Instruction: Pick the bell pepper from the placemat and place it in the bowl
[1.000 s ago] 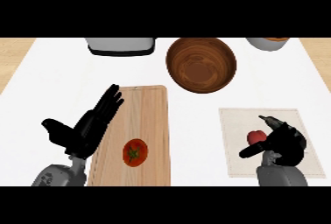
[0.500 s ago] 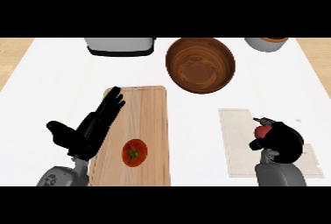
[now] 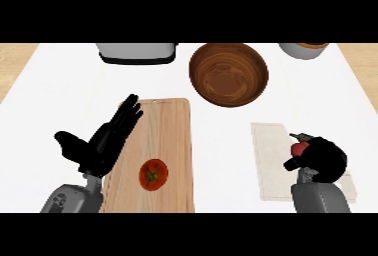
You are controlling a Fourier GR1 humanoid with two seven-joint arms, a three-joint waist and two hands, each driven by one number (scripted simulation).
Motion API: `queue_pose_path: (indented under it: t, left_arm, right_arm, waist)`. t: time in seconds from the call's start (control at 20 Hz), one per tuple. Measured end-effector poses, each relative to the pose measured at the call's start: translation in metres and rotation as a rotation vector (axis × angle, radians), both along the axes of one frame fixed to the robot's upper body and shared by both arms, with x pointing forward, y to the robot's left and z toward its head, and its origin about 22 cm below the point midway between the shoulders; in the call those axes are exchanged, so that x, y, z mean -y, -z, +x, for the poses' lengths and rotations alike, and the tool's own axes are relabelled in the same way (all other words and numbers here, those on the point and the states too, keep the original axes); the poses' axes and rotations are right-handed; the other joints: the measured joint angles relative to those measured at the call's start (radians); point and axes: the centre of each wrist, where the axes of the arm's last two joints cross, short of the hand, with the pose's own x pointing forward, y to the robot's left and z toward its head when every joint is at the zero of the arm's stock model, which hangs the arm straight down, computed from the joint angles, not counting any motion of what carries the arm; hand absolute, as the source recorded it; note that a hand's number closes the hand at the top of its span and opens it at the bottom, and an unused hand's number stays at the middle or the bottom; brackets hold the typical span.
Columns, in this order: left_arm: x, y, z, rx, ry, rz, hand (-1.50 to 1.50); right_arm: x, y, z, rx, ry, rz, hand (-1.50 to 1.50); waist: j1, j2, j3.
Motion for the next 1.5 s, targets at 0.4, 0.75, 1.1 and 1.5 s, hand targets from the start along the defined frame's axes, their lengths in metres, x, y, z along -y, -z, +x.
queue_pose_path:
  t: [0.4, 0.75, 1.1, 1.5]
  left_arm:
    - [0.022, -0.007, 0.003, 0.011, 0.093, -0.002, 0.00]
    - [0.030, -0.009, 0.008, 0.010, 0.110, 0.001, 0.00]
    - [0.023, -0.001, 0.009, -0.005, 0.091, -0.001, 0.00]
    - [0.015, -0.003, 0.005, -0.014, 0.059, 0.001, 0.00]
  right_arm:
    - [-0.105, -0.016, 0.023, 0.005, -0.495, -0.046, 1.50]
    - [-0.194, -0.060, 0.033, 0.082, -0.818, -0.134, 1.50]
    - [-0.245, -0.129, 0.029, 0.293, -0.937, -0.192, 1.50]
    - [-0.273, -0.192, 0.026, 0.470, -0.955, -0.269, 1.50]
  waist:
    - [0.101, 0.021, 0.012]
    - [0.114, 0.021, 0.014]
    - [0.090, 0.011, 0.012]
    - [0.063, 0.001, 0.012]
